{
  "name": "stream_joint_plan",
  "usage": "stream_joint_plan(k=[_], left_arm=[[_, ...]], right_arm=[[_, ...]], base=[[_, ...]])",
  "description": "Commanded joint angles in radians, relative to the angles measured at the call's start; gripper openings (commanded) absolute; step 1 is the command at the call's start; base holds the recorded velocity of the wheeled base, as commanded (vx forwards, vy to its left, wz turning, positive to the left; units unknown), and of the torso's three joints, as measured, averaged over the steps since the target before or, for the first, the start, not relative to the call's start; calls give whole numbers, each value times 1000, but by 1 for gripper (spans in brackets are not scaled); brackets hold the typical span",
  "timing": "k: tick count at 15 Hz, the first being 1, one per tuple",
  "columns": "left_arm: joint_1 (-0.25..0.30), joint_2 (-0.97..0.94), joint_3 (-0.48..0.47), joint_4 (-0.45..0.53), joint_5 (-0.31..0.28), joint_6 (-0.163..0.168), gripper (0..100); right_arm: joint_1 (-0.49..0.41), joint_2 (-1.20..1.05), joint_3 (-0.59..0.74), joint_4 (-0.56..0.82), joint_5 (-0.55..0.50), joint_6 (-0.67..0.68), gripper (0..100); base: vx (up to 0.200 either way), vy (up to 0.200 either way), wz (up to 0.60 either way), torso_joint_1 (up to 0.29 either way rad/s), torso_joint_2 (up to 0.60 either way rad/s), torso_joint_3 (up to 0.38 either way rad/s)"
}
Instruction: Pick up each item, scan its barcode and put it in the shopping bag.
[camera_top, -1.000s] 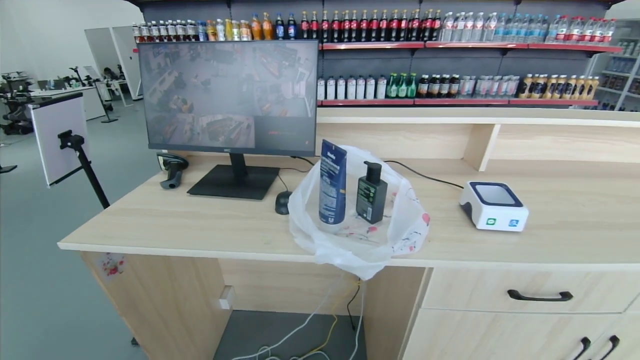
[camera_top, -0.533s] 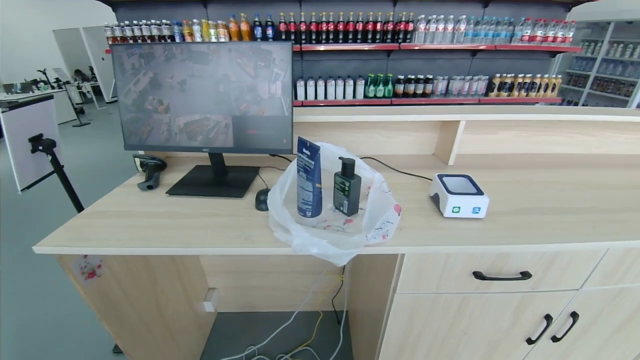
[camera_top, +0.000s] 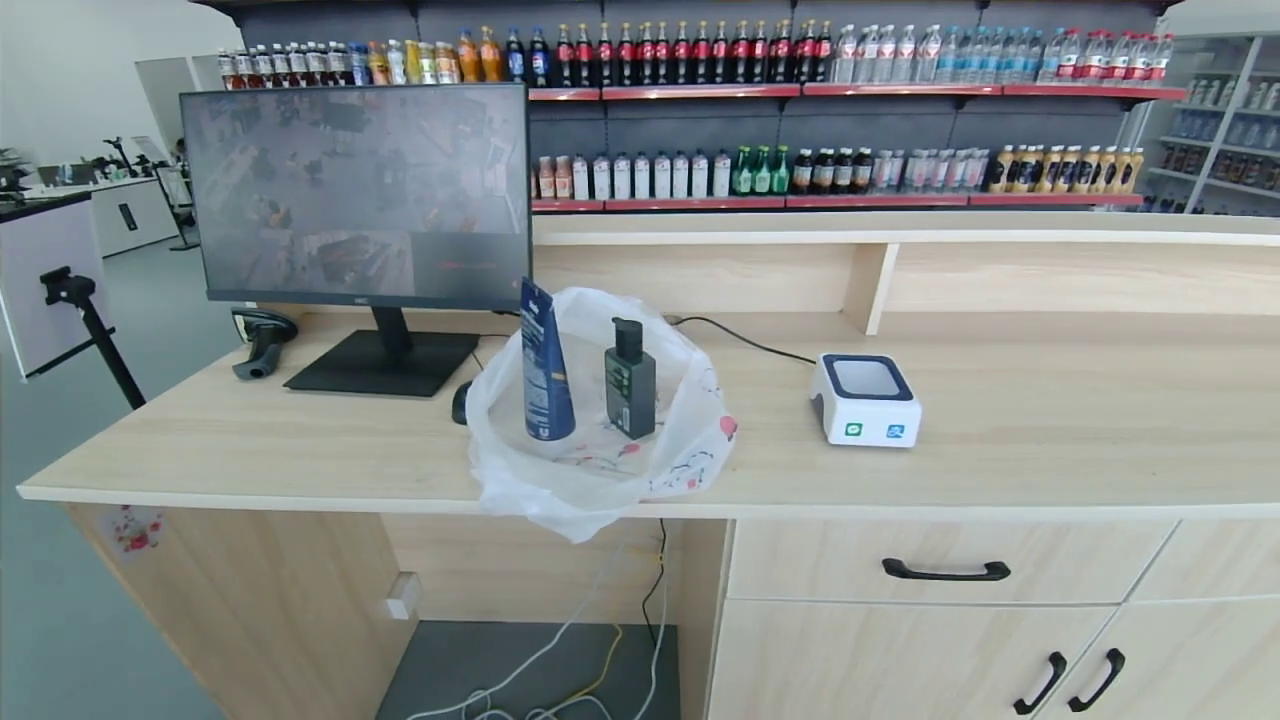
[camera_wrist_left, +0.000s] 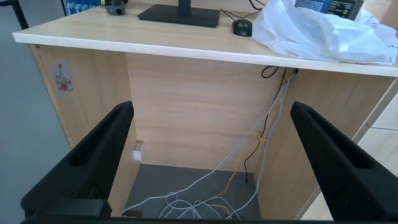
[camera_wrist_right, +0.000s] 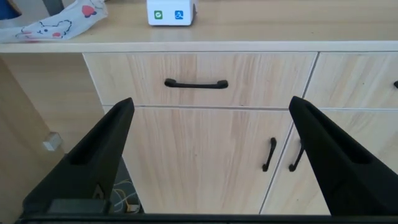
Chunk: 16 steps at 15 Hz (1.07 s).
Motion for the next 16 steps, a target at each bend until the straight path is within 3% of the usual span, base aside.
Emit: stream_joint_plan(k=[1,9,16], left_arm=[[0,0,0,0,0,0,100],[0,0,0,0,0,-3,100],[0,0,0,0,0,-3,100]], right_arm=[[1,2,0,0,0,0,100],[1,2,0,0,0,0,100],[1,2,0,0,0,0,100]], base=[[0,-200,0,7,2,2],[0,-200,0,2,6,3],[-29,0,0,0,0,1]])
